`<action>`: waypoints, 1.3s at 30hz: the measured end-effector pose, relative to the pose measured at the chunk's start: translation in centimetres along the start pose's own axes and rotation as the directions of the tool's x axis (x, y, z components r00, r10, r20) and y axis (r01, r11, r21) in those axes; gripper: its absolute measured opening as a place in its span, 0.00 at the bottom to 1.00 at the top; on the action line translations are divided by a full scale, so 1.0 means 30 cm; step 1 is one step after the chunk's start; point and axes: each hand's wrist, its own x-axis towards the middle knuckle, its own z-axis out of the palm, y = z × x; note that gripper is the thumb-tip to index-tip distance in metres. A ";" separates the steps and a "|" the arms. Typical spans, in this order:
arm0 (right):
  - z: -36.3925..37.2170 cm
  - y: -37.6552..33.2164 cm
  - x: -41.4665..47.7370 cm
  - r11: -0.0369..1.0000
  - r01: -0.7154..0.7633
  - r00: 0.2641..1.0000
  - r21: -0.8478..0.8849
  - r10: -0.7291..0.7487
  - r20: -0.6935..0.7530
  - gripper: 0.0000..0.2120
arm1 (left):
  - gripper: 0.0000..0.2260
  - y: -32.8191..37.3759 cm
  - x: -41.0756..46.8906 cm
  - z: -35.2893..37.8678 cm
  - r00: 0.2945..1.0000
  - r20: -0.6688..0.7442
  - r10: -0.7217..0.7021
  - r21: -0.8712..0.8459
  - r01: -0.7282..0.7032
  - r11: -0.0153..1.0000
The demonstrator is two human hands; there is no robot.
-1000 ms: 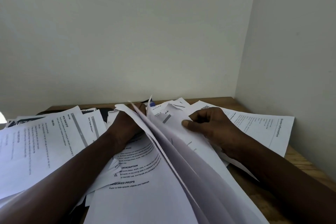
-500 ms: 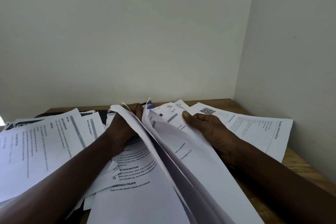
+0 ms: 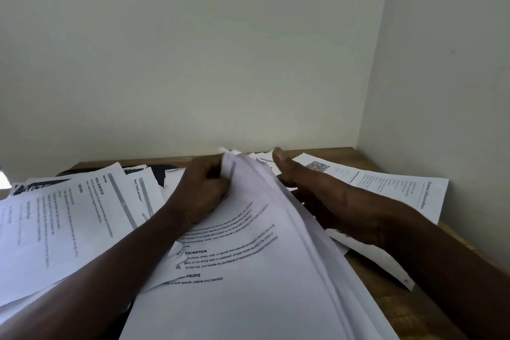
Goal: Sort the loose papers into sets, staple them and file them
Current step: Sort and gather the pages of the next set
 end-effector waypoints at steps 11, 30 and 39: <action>-0.070 0.109 0.050 0.993 0.070 0.927 -0.097 -0.101 -0.361 0.11 | 0.18 0.027 0.001 0.003 0.980 -0.124 0.156 0.305 -0.112 0.946; -0.087 -0.015 -0.076 0.753 0.619 0.379 -0.222 -0.534 -0.756 0.23 | 0.16 0.213 -0.056 0.054 0.992 -0.113 0.062 -0.318 -0.095 0.943; -0.084 0.007 -0.032 0.784 0.526 0.269 -0.330 -0.521 -0.810 0.13 | 0.17 0.188 -0.063 0.089 0.988 -0.104 0.115 -0.309 -0.142 0.940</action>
